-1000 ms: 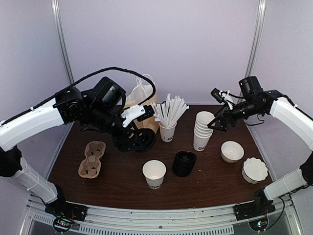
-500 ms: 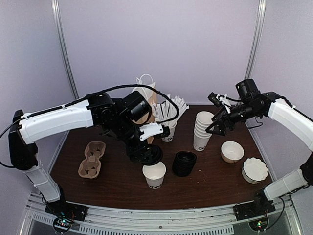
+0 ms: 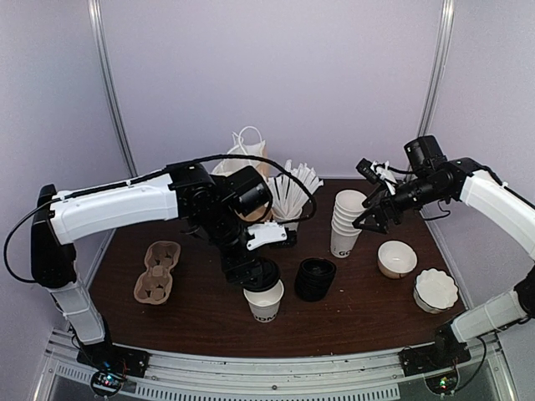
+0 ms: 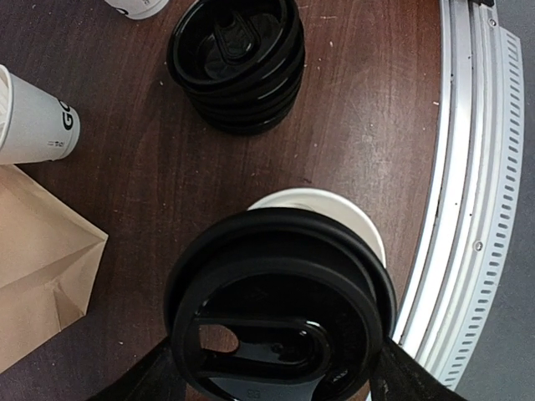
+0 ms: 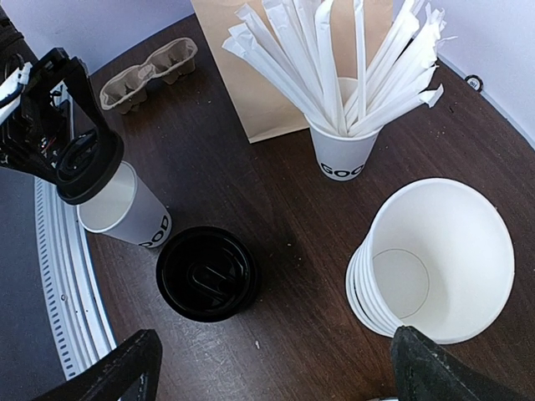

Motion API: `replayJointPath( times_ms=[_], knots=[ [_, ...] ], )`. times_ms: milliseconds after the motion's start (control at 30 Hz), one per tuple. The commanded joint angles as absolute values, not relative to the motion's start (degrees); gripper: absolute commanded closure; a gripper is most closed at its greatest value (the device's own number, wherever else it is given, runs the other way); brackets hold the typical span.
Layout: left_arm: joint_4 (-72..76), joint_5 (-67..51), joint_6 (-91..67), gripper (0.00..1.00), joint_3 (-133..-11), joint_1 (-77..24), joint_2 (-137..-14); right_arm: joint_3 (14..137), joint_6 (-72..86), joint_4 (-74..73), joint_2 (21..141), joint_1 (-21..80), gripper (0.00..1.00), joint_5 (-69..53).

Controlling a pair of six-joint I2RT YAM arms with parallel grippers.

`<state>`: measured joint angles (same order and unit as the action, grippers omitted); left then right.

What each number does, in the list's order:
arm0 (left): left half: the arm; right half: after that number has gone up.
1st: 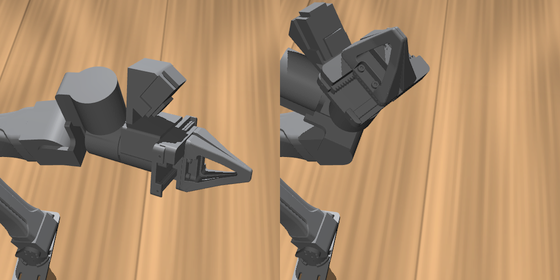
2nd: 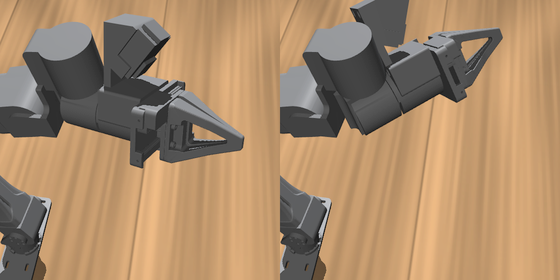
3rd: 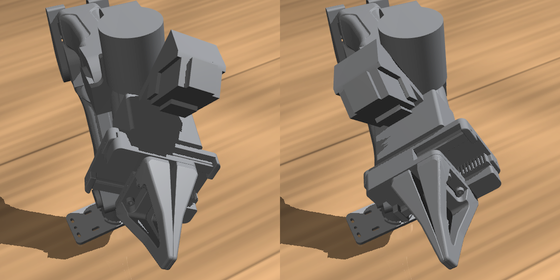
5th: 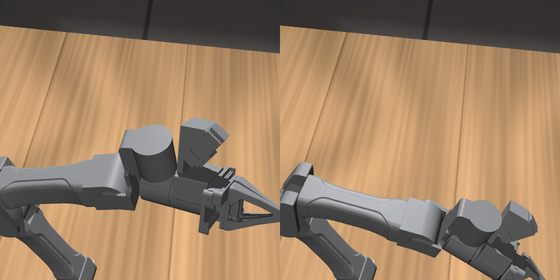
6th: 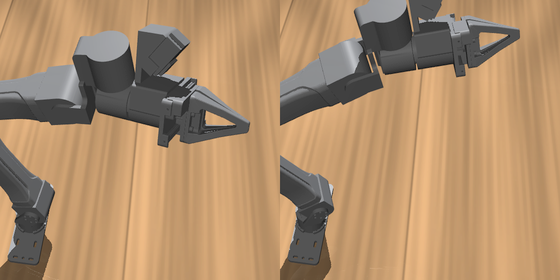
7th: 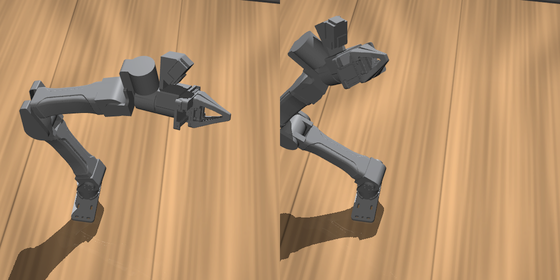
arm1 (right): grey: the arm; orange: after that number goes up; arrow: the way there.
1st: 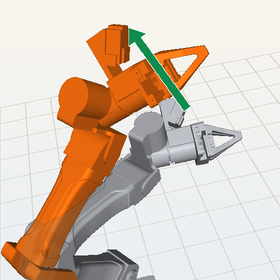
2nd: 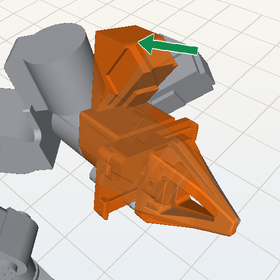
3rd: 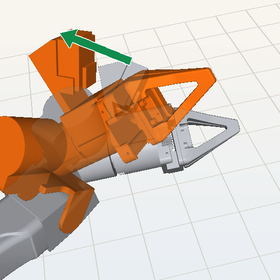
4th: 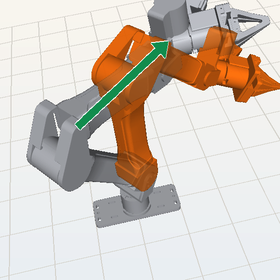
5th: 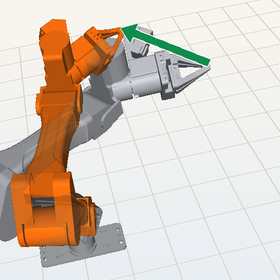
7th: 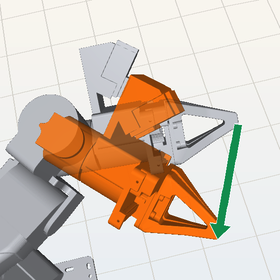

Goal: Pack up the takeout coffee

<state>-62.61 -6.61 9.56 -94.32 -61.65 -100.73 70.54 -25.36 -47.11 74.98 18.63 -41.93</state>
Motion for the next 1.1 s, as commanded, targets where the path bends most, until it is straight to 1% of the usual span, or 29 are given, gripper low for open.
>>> replayJointPath(
  times_ms=[0, 200, 667, 1067],
  knots=[
    [-63.63, -7.77, 10.4, 0.23, -95.79, -62.6, -102.39, 69.96, -25.85, -47.34, 73.61, 19.03, 0.01, -41.92],
    [-63.62, -8.06, 10.43, 0.23, -95.45, -63.15, -103.43, 70.0, -25.82, -47.46, 73.74, 18.99, 0.01, -41.79],
    [-63.29, -4.59, 10.99, 0.23, -95.89, -63.45, -105.53, 69.89, -25.93, -47.8, 73.53, 18.99, 0.01, -43.01],
    [-63.11, -5.87, 11.4, 0.23, -96.24, -63.85, -106.7, 69.78, -26.2, -47.96, 73.72, 19.09, 0.01, -43.58]
  ],
)
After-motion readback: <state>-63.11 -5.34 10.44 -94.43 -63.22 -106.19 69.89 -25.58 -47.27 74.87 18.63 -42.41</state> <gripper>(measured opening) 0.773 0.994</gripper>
